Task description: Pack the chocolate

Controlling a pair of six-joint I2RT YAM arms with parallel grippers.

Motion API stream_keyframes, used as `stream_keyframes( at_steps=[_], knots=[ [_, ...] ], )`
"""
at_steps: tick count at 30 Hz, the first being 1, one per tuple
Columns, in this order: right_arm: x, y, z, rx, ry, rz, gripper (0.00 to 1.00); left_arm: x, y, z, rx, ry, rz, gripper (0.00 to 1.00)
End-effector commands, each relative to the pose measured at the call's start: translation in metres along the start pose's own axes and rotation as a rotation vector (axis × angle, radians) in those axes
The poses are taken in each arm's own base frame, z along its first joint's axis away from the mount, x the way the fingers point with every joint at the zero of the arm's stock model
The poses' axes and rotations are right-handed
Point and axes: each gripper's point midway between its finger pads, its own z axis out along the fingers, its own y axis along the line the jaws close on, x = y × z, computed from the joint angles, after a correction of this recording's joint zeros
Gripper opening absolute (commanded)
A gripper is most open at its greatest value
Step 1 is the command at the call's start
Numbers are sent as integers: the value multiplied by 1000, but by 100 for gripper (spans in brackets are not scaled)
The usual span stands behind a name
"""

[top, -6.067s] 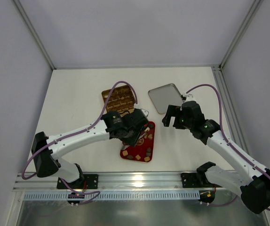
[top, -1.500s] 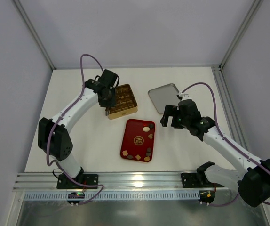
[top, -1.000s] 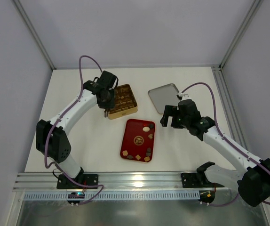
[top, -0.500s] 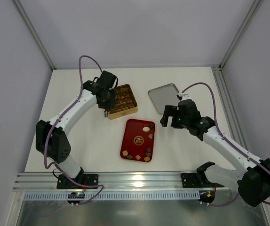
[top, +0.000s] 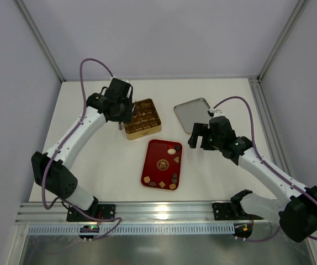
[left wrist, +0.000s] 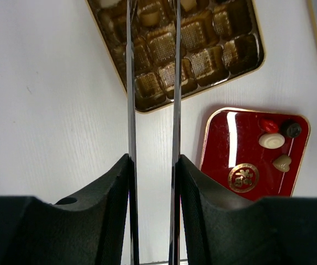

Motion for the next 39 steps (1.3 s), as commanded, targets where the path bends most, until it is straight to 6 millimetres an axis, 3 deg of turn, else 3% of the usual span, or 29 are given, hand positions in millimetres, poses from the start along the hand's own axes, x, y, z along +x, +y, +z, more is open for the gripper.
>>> stream_keyframes(
  at_steps=[1, 4, 13, 22, 31, 39],
  knots=[
    [-25, 15, -8, -50, -71, -9, 100, -43, 16, -50, -21, -191, -79, 39],
    [-27, 18, -9, -64, -74, -14, 100, -46, 40, -45, -68, -198, -144, 39],
    [-35, 24, -21, -88, -93, -41, 100, -55, 98, 10, -177, -162, -284, 38],
    [-34, 23, -30, -95, -105, -50, 100, -38, 153, 64, -295, -101, -358, 39],
    [-30, 20, -32, -94, -104, -56, 100, -13, 179, 110, -318, -9, -385, 42],
    [-27, 18, -29, -89, -94, -58, 100, 21, 187, 133, -329, 90, -394, 52]
  ],
)
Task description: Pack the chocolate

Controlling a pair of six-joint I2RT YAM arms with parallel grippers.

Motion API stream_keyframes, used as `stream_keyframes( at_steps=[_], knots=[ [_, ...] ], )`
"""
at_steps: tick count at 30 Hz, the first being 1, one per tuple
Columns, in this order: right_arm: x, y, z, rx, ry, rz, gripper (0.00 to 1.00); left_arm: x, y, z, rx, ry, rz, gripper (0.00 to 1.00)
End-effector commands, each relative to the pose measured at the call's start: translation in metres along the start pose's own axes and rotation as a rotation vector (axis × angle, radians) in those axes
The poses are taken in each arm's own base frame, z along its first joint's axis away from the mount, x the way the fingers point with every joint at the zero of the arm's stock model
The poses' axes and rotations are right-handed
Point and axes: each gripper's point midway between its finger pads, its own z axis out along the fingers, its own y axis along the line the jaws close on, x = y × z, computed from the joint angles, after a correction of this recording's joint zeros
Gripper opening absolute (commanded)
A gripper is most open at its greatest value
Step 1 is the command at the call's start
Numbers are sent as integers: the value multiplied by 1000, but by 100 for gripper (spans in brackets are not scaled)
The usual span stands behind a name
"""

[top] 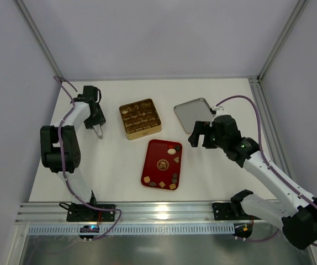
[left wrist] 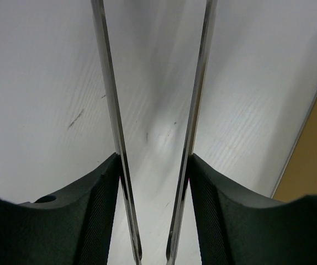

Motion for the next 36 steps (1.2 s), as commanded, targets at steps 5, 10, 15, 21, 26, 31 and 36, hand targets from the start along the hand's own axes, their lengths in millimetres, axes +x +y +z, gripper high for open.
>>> stream_keyframes(
  at_steps=[5, 10, 15, 21, 26, 31, 36],
  knots=[
    [-5, 4, -2, -15, -21, -10, 100, 11, 3, 19, 0, 26, -1, 57],
    [-3, 2, 1, -9, -7, -7, 100, 24, 5, 28, -9, 58, -3, 65],
    [-1, 0, 3, 3, 3, -5, 100, 27, 4, 29, -3, 61, -13, 73],
    [-1, -1, 7, 19, 15, 1, 100, 22, 3, 19, 9, 47, -20, 83],
    [-5, -3, 12, 50, 29, 0, 100, 0, 4, -16, 32, -22, -27, 87],
    [-23, -1, 21, 89, 27, -3, 100, -25, -1, -66, 107, -108, -40, 88],
    [-49, -16, 41, 218, 41, -12, 100, -39, -26, -130, 298, -202, -41, 87]
  ],
)
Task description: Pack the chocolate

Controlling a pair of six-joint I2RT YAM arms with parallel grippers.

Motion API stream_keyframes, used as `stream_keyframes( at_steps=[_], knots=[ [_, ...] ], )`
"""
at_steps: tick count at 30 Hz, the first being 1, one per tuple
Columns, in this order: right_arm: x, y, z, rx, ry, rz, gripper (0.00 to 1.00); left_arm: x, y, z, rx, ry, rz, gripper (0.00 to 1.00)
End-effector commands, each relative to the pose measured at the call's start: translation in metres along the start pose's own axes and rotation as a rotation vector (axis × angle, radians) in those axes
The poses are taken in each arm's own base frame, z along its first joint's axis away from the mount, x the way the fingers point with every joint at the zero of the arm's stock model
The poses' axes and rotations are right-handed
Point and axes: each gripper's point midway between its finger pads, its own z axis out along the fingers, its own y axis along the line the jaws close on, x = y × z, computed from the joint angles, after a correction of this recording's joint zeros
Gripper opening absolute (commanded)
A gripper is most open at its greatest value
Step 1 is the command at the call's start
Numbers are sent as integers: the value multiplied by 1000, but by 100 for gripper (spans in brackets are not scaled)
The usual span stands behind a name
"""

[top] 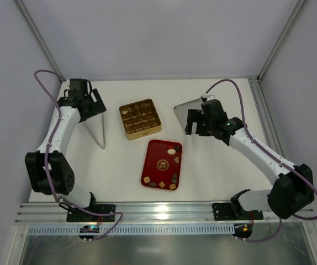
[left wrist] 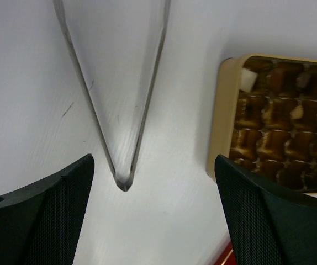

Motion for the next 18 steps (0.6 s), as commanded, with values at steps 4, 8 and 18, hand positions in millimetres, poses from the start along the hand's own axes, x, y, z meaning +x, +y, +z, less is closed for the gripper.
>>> stream_keyframes(
  at_steps=[4, 8, 18],
  knots=[
    [-58, -44, 29, 137, -33, 118, 92, -4, -64, -76, 291, -76, 48, 87],
    [-101, -76, 60, 206, -16, 188, 88, 20, -104, -100, 414, -69, 102, 86],
    [-112, -143, 155, 323, 168, 251, 64, 78, -220, -140, 688, 19, 200, 86]
  ],
)
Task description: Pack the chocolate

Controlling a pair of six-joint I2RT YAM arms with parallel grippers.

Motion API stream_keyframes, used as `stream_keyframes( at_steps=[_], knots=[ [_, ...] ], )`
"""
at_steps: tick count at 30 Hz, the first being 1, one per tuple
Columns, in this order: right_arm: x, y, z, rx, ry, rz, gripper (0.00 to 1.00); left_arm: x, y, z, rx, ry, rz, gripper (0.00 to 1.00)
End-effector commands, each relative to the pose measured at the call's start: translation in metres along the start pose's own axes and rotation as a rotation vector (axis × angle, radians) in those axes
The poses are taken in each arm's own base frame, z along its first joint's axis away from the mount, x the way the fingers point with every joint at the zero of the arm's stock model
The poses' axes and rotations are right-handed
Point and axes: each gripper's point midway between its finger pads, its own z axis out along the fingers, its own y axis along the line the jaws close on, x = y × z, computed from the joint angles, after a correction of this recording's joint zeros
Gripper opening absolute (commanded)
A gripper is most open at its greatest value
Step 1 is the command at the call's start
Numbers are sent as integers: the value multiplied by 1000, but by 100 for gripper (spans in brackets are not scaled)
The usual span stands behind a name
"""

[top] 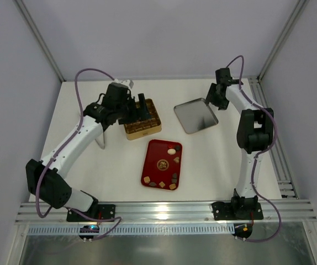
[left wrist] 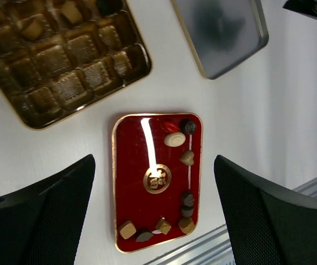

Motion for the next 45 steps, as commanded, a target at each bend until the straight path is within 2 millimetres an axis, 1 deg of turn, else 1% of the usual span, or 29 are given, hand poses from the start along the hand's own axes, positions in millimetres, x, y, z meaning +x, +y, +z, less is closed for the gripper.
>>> stream_keyframes(
  at_steps=[1, 2, 3, 4, 5, 8, 9, 11, 12, 15, 16, 17, 23, 25, 26, 28, 29, 30, 32, 33, 34, 35, 36, 38, 39, 41, 43, 44, 45],
  knots=[
    [-3, -3, 3, 8, 40, -15, 64, -16, -54, 13, 127, -33, -3, 86],
    [-5, -2, 6, 11, 39, -16, 63, -13, -55, 30, 109, -8, 4, 86],
    [-4, -4, 11, 16, 45, -19, 62, -13, -60, 37, 108, -5, 7, 86],
    [-3, -5, 14, 20, 48, -20, 61, -19, -71, 40, 128, -12, 11, 86],
    [-3, -5, 15, 23, 54, -22, 60, -13, -70, 60, 112, 24, 2, 85],
    [0, -6, 22, 30, 64, -32, 56, -19, -84, 79, 143, 29, -29, 83],
    [1, -5, 24, 25, 69, -37, 54, -13, -82, 94, 133, 54, -39, 83],
    [5, -4, 29, 20, 86, -42, 54, -16, -88, 102, 147, 58, -47, 83],
    [5, -4, 31, 20, 90, -44, 53, -12, -86, 115, 134, 75, -56, 82],
    [7, -5, 38, 25, 101, -51, 52, -14, -92, 128, 136, 77, -61, 81],
    [10, -5, 41, 29, 110, -55, 51, -11, -89, 138, 126, 91, -66, 81],
    [9, -5, 42, 29, 112, -59, 51, -13, -94, 141, 131, 84, -63, 81],
    [13, -4, 47, 20, 131, -67, 46, -6, -96, 171, 110, 109, -88, 80],
    [15, -2, 48, 10, 142, -68, 42, -5, -96, 176, 103, 109, -94, 79],
    [16, -3, 48, 12, 144, -67, 40, 0, -94, 184, 93, 120, -92, 79],
    [17, -2, 47, 9, 147, -71, 34, -1, -93, 191, 80, 112, -94, 79],
    [20, -3, 47, 13, 153, -72, 33, 2, -90, 198, 68, 118, -97, 79],
    [19, -3, 45, 10, 151, -73, 29, -1, -92, 202, 67, 110, -99, 79],
    [22, -5, 45, 10, 153, -73, 26, 0, -89, 209, 52, 114, -104, 78],
    [23, -5, 44, 7, 153, -73, 23, 5, -84, 218, 34, 123, -109, 78],
    [26, -5, 44, 6, 156, -76, 22, 0, -87, 220, 34, 110, -112, 77],
    [26, -5, 44, 4, 157, -76, 18, 0, -86, 224, 30, 110, -118, 77],
    [27, -6, 44, 4, 160, -76, 16, 6, -83, 230, 17, 122, -120, 77],
    [31, -8, 44, 7, 171, -83, 13, -1, -84, 234, 10, 105, -124, 76],
    [32, -8, 44, 4, 173, -86, 12, 3, -81, 240, -5, 112, -128, 76],
    [34, -8, 42, 1, 171, -87, 9, -2, -84, 243, -2, 99, -128, 75],
    [38, -9, 42, -4, 175, -86, 6, 2, -80, 251, -16, 111, -131, 75],
    [37, -9, 39, -9, 170, -89, 4, -2, -81, 253, -15, 100, -129, 75],
    [39, -10, 39, -6, 175, -94, 4, 0, -78, 258, -24, 105, -122, 75]
  ],
)
